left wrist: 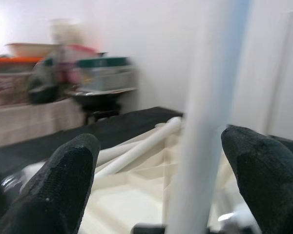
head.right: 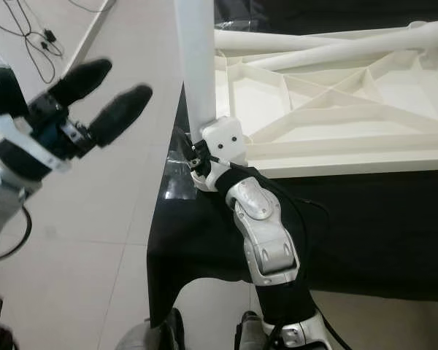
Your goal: Building children table
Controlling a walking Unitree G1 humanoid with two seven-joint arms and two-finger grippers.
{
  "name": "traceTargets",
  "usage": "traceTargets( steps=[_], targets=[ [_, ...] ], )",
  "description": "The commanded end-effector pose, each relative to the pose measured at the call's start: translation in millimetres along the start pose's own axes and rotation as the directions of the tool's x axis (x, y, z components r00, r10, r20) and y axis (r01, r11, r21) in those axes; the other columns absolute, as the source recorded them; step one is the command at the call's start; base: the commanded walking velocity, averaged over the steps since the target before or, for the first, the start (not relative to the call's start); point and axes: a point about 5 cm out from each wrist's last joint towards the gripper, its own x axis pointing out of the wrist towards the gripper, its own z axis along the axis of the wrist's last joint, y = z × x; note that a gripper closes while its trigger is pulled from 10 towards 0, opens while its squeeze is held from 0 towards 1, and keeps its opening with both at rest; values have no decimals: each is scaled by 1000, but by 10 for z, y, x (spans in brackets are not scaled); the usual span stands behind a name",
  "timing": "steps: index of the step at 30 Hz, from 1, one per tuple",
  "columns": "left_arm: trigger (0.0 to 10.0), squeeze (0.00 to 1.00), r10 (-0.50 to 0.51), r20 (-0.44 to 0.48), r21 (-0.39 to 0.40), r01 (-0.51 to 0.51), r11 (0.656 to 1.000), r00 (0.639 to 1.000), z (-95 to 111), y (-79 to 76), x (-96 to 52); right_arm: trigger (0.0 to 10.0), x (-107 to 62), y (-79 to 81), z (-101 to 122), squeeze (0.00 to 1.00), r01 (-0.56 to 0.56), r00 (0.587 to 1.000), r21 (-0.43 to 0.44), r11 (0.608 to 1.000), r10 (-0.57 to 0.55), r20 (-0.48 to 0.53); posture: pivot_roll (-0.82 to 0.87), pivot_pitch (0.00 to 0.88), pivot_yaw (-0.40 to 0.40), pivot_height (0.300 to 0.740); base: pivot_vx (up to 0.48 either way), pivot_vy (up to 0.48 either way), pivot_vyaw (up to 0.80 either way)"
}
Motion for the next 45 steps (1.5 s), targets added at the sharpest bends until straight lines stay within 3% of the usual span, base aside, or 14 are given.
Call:
traceTargets(
  steps=[1,7,17,18,19,29,35,36,38,39,40,42,44,45],
  targets=[
    [10000,1000,-47,-2,16,47,999,999,35,30,61,10000,37,222,-98,0,-104,994,2,995,104,-36,40,191,104,740,0,0,0],
    [10000,1000,-91,-70,20,93,995,993,-53,223,388,10000,127,441,31,0,-280,959,-62,958,282,31,18,157,115,740,0,0,0],
    [10000,961,-141,-174,-25,138,990,975,-214,321,508,10000,176,535,104,0,-343,935,-100,934,350,59,3,143,124,740,0,0,0],
    [10000,0,-167,-201,-40,162,986,965,-268,325,556,10000,193,568,123,0,-359,927,-121,925,368,64,2,138,128,740,0,0,0],
    [353,0,-192,-207,-52,185,981,959,-287,297,604,10000,219,580,140,0,-362,925,-144,921,374,65,4,137,128,740,0,0,0],
    [0,0,-242,-166,-50,237,970,956,-181,206,636,10000,344,420,141,0,-294,951,-211,932,308,33,13,118,114,740,0,0,0],
    [0,0,-393,-111,-108,382,918,913,-99,88,524,10000,420,269,129,0,-267,963,-164,950,271,-1,9,99,102,740,0,0,0],
    [0,0,-462,-101,-131,448,884,881,-104,36,465,10000,421,258,135,878,-303,953,-125,945,304,-9,6,92,97,740,0,0,0],
    [0,0,-508,-93,-146,493,858,856,-111,5,428,10000,425,250,138,878,-330,944,-99,939,330,-11,5,90,96,740,0,0,0],
    [0,0,-567,-88,-186,546,817,819,-133,-23,390,10000,412,270,159,1000,-401,916,-62,914,401,-5,-3,84,91,740,0,0,0],
    [0,0,-640,-75,-235,610,756,765,-154,-62,329,10000,392,288,190,1000,-472,881,-36,881,473,9,-10,77,88,740,0,0,0],
    [0,0,-640,-75,-235,610,756,765,-154,-62,329,10000,392,288,190,1000,-472,881,-36,881,473,9,-10,77,88,740,0,0,0],
    [0,0,-759,-46,-321,710,627,650,-183,-128,192,10000,382,282,242,1000,-558,830,-4,830,557,32,-20,69,85,740,0,0,0],
    [0,0,-759,-46,-321,710,627,650,-183,-128,192,10000,382,282,242,1000,-558,830,-4,830,557,32,-20,69,85,740,0,0,0]
  ],
)
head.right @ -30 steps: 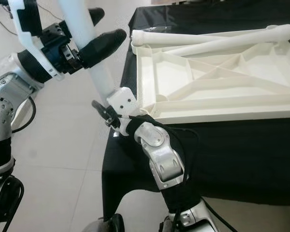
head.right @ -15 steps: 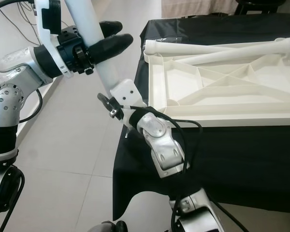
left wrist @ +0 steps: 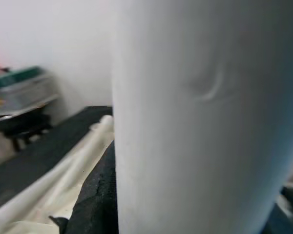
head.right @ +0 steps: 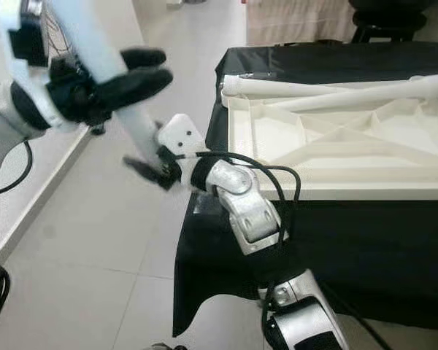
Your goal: Building children table
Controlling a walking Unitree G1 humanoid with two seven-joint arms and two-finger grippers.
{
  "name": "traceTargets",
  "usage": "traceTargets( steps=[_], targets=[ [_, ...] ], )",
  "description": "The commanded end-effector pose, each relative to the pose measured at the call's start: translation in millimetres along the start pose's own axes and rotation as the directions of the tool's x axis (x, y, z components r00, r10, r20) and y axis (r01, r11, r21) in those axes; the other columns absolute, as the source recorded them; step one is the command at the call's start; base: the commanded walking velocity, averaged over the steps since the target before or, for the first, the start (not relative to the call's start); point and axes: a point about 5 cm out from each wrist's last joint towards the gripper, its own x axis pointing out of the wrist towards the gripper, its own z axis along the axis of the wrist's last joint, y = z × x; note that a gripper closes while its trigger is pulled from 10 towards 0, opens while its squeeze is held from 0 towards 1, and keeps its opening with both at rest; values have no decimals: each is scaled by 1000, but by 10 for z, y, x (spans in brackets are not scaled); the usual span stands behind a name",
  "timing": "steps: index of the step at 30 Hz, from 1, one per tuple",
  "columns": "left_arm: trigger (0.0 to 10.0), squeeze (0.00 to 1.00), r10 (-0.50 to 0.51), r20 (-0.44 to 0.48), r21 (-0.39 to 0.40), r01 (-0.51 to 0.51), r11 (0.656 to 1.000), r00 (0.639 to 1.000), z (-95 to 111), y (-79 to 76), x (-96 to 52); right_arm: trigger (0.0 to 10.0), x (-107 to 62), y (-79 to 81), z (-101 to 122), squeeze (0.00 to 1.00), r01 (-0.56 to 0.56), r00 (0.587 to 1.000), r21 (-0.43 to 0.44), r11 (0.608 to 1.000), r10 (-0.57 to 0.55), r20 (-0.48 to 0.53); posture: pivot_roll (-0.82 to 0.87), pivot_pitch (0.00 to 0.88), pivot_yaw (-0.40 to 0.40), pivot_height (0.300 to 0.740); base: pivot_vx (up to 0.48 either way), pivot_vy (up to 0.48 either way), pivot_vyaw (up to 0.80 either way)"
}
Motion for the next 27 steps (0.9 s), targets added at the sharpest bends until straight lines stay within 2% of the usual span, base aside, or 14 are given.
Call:
traceTargets(
  steps=[1,2,3,4,5,6,7,8,14,17,23,24,27],
  targets=[
    [0,0,-368,68,-159,374,914,927,-140,-306,168,10000,83,-28,220,161,-45,996,-22,999,46,73,-27,65,83,740,0,0,0],
    [0,0,-449,56,-175,452,875,892,-174,-374,129,10000,82,-46,218,0,-71,995,-19,997,72,65,-35,60,81,740,0,0,0],
    [0,0,-499,49,-185,499,847,865,-195,-417,105,10000,81,-57,215,0,-87,994,-17,996,88,59,-35,60,81,740,0,0,0],
    [0,0,-499,49,-185,499,847,865,-195,-417,105,10000,81,-57,215,0,-87,994,-17,996,88,59,-35,60,81,740,0,0,0],
    [0,0,-536,55,-187,536,823,842,-202,-449,90,10000,84,-43,218,0,-126,990,9,992,125,65,-39,58,80,740,0,0,0],
    [0,0,-536,55,-187,536,823,842,-202,-449,90,10000,84,-43,218,0,-126,990,9,992,125,65,-39,58,80,740,0,0,0],
    [0,0,-558,77,-188,561,806,826,-196,-468,92,5686,81,-19,229,0,-166,983,31,986,163,85,-43,58,77,740,0,0,0],
    [0,0,-575,101,-188,583,790,812,-190,-485,91,0,71,15,239,0,-214,973,44,976,208,105,-43,58,77,740,0,0,0],
    [0,0,-605,139,-187,620,762,784,-205,-515,99,0,14,65,231,0,-315,943,57,947,306,132,-59,63,68,740,0,0,0],
    [0,0,-603,148,-187,621,762,784,-222,-509,102,0,5,39,220,0,-315,943,62,947,305,132,-60,63,68,740,0,0,0],
    [0,0,-582,170,-177,605,776,795,-217,-479,103,0,-2,-24,220,0,-281,953,71,957,269,137,-57,66,69,740,0,0,0],
    [0,0,-559,184,-165,586,793,809,-198,-453,98,0,-8,-46,211,0,-263,958,75,962,251,135,-57,70,69,740,0,0,0],
    [0,0,-545,189,-157,573,804,817,-190,-440,94,0,-12,-55,204,0,-258,960,79,963,246,135,-57,70,69,740,0,0,0]
  ],
)
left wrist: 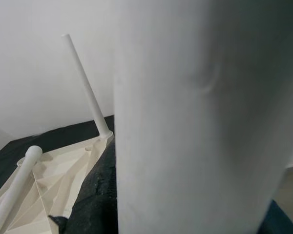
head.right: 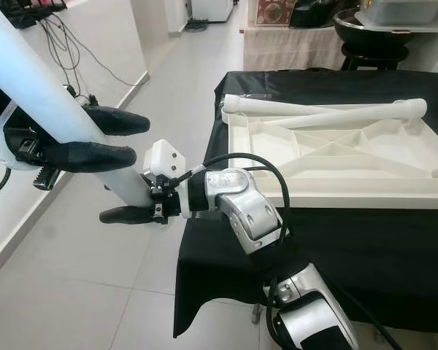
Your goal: Building children table
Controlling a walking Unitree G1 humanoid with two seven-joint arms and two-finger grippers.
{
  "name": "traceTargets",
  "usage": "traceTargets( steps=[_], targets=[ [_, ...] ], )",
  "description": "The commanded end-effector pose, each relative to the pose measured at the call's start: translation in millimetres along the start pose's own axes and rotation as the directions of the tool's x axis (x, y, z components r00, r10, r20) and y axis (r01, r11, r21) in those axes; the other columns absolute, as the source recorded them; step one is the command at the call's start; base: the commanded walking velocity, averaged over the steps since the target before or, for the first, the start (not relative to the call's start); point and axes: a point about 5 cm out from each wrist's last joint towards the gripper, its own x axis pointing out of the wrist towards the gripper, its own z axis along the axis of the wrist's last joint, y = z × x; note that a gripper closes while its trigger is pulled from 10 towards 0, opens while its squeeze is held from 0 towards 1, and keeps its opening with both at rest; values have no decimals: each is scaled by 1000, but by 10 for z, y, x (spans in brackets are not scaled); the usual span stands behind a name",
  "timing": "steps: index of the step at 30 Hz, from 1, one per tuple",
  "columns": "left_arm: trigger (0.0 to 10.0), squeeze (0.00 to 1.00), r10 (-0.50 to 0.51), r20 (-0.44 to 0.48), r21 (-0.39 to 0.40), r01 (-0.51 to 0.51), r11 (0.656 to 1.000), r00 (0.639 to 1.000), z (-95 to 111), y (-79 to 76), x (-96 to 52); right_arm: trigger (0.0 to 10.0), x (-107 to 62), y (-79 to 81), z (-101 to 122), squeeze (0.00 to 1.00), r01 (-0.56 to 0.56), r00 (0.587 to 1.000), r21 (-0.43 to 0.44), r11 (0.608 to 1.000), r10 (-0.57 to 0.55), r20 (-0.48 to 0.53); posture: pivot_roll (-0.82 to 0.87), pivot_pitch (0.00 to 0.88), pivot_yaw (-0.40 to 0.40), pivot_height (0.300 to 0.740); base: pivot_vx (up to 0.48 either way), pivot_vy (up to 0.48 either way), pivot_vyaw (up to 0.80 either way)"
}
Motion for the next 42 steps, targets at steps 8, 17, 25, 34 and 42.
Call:
traceTargets(
  steps=[8,17,25,34,42],
  targets=[
    [10000,1000,13,187,-111,8,994,982,-138,97,214,0,-227,-396,196,0,338,935,16,941,-338,107,-56,80,66,740,0,0,0],
    [10000,1000,424,246,-98,-412,906,872,-115,215,-237,0,-522,-688,238,0,611,760,136,780,-626,175,-43,101,66,740,0,0,0],
    [10000,1000,767,225,-79,-773,630,601,-100,110,-677,0,-803,-747,311,0,669,646,247,701,-712,274,-6,161,72,740,0,0,0],
    [10000,0,775,-50,-131,-774,620,629,-815,-315,-290,10000,-811,-701,211,0,637,738,138,758,-652,174,14,248,71,740,0,0,0],
    [10000,0,736,-335,-105,-799,592,589,-1507,-953,126,10000,-837,-628,60,0,537,837,83,839,-543,70,24,341,67,740,0,0,0]
  ],
)
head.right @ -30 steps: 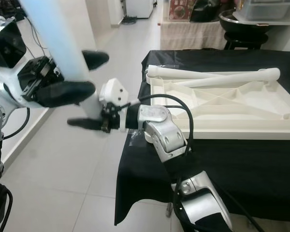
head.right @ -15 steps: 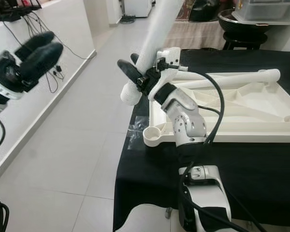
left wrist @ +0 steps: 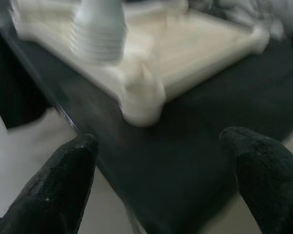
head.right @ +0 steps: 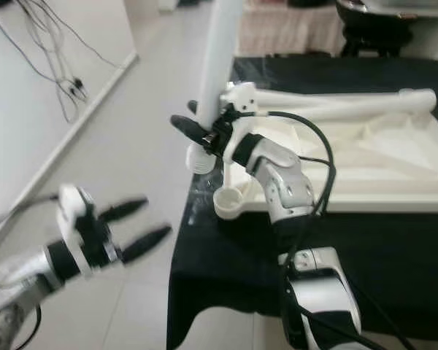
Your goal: Building children table
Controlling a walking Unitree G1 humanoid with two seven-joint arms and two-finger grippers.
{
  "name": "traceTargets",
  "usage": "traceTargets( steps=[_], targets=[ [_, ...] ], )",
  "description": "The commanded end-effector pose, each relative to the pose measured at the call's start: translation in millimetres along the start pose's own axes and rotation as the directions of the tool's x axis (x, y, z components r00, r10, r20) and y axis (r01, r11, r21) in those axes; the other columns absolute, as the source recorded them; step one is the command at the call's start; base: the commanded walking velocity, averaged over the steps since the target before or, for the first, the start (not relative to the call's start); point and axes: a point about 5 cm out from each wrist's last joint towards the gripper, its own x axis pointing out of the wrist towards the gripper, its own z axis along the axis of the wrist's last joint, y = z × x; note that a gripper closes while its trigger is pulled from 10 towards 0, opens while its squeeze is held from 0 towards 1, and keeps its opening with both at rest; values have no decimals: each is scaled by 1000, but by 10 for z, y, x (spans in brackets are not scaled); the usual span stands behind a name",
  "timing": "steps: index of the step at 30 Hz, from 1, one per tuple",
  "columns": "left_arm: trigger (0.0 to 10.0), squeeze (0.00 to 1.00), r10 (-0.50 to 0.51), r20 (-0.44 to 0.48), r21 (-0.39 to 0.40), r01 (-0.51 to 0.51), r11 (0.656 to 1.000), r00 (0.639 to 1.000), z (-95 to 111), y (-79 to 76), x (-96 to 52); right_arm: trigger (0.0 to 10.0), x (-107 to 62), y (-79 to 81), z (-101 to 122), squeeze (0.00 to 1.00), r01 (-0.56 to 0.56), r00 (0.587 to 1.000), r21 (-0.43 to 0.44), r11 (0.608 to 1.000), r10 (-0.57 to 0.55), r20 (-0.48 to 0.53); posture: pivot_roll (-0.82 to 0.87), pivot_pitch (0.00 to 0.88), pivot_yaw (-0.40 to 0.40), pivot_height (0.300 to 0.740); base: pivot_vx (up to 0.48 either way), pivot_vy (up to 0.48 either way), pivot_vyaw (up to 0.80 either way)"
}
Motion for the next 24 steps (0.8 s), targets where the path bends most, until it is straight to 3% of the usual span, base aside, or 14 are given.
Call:
traceTargets(
  steps=[1,5,9,10,16,24],
  targets=[
    [10000,0,55,-14,65,-54,996,998,-4,-73,-47,10000,-44,15,-21,0,-66,998,-3,998,66,-16,26,357,70,740,0,0,0],
    [10000,0,161,-4,67,-160,985,987,-26,-61,-124,10000,-130,-13,17,0,-121,993,-3,993,121,-13,28,378,75,740,0,0,0],
    [10000,0,194,4,73,-194,978,981,-24,-59,-152,10000,-165,-10,31,0,-149,989,5,989,149,-3,30,391,83,740,0,0,0],
    [10000,0,231,9,87,-231,969,973,-17,-117,-229,10000,-277,-3,57,0,-205,979,27,978,204,23,40,414,94,740,0,0,0],
    [10000,0,276,12,156,-274,949,961,-18,-195,-324,10000,-447,-11,113,0,-257,965,56,965,253,73,50,436,112,740,0,0,0],
    [10000,0,306,10,142,-304,942,952,-21,-206,-394,10000,-625,55,56,0,-300,954,44,953,298,31,61,462,144,740,0,0,0]
  ],
)
